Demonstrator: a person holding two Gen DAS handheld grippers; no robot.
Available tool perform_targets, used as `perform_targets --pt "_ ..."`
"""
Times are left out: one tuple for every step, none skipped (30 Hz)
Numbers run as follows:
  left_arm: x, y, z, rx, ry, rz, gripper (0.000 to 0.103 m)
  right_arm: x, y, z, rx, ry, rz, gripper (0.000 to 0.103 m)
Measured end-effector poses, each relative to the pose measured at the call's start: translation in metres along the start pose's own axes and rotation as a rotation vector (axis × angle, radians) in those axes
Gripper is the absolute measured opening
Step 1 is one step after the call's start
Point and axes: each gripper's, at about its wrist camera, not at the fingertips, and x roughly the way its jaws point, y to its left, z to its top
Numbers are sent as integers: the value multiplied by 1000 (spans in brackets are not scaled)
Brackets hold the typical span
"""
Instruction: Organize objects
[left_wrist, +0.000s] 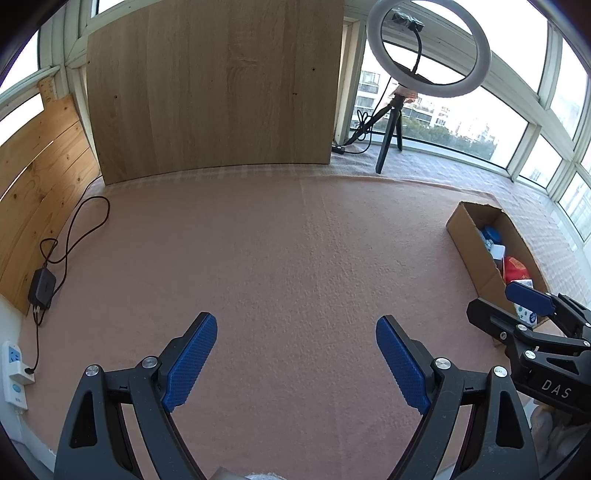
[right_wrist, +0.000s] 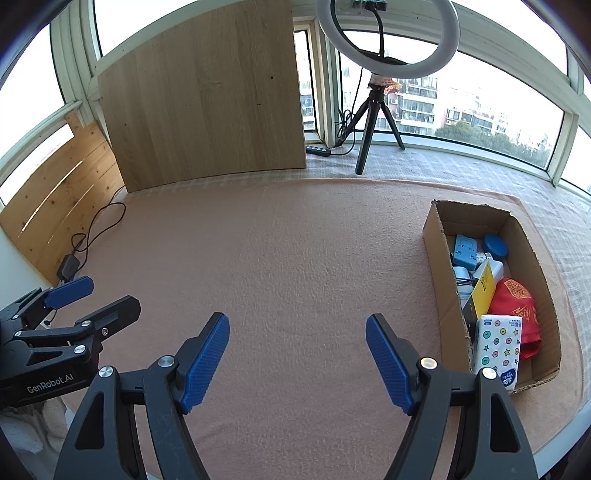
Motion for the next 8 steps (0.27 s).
perform_targets --pt "3 -1 0 5 14 -1 90 1 0 0 3 3 3 73" --pt "4 -1 0 9 14 1 90 1 0 0 2 5 3 73" --pt "4 -2 -1 12 8 -1 90 2 1 0 0 5 1 73" --pt "5 -3 -2 17 10 -3 90 2 1 0 -2 4 0 73" --pt "5 -4 -2 19 7 -5 90 2 2 0 -5 3 0 73" --pt "4 -4 -3 20 0 -5 90 2 3 0 -10 3 0 73" --pt "4 -5 -2 27 -7 -4 90 2 4 0 -13 2 -1 73" --pt "4 -5 -2 34 -8 -3 90 2 4 0 -15 2 -3 73"
